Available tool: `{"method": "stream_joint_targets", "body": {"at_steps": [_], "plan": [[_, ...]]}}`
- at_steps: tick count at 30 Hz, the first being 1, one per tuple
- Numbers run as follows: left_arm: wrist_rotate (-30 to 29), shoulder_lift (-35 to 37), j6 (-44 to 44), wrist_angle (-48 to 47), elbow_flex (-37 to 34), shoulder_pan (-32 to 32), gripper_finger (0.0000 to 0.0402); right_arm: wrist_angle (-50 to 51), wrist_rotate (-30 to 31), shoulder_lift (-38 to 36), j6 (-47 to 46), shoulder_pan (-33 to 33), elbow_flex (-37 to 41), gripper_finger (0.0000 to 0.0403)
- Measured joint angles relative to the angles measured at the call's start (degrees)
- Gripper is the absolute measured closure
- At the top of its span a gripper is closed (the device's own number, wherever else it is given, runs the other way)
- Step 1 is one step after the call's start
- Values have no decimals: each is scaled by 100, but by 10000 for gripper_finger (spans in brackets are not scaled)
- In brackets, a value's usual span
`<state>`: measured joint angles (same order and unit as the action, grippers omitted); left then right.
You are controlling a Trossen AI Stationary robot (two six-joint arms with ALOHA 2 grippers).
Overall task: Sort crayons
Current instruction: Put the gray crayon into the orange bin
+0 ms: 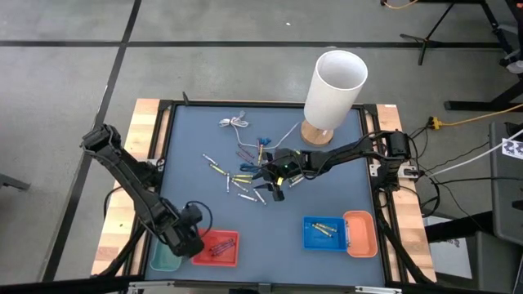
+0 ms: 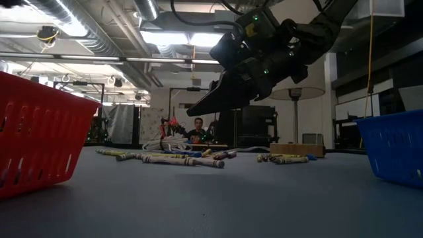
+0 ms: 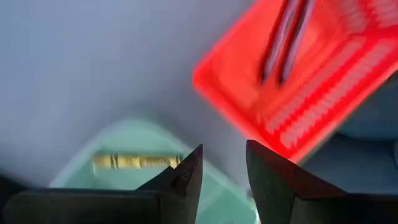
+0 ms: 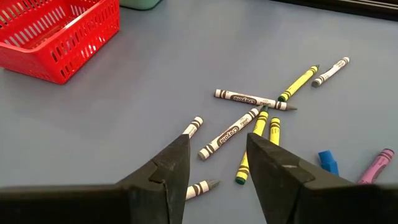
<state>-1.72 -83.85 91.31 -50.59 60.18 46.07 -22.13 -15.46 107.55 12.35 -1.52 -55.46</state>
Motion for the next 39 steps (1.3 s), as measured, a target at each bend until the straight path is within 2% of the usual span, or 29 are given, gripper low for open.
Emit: {"method": "stream_joint_targets", "body": {"at_steps": [7,11,17,22,24,30,33,39], "plan": [[-1756,0,-993,7,0,-266,305,4,0,2,-4,0,2,245],[-2328,0,-1695,13,0,-543,308,47,-2,2,-132,5,2,245],[-2417,-2,-2858,28,0,-1042,309,262,-3,2,-684,33,2,245],[-2423,-2,-3677,28,0,-1458,309,348,104,2,-795,357,4,245],[-2423,-2,-3969,31,0,-1610,309,334,433,2,-793,574,4,245],[-2421,-2,-4678,31,0,-1991,309,434,2088,2,-857,1146,4,245],[-2419,-2,-4941,31,0,-2140,309,460,2370,2,-1311,1315,4,245],[-2414,-2,-5521,33,0,-2372,309,619,2473,4,-2053,1443,4,245]]}}
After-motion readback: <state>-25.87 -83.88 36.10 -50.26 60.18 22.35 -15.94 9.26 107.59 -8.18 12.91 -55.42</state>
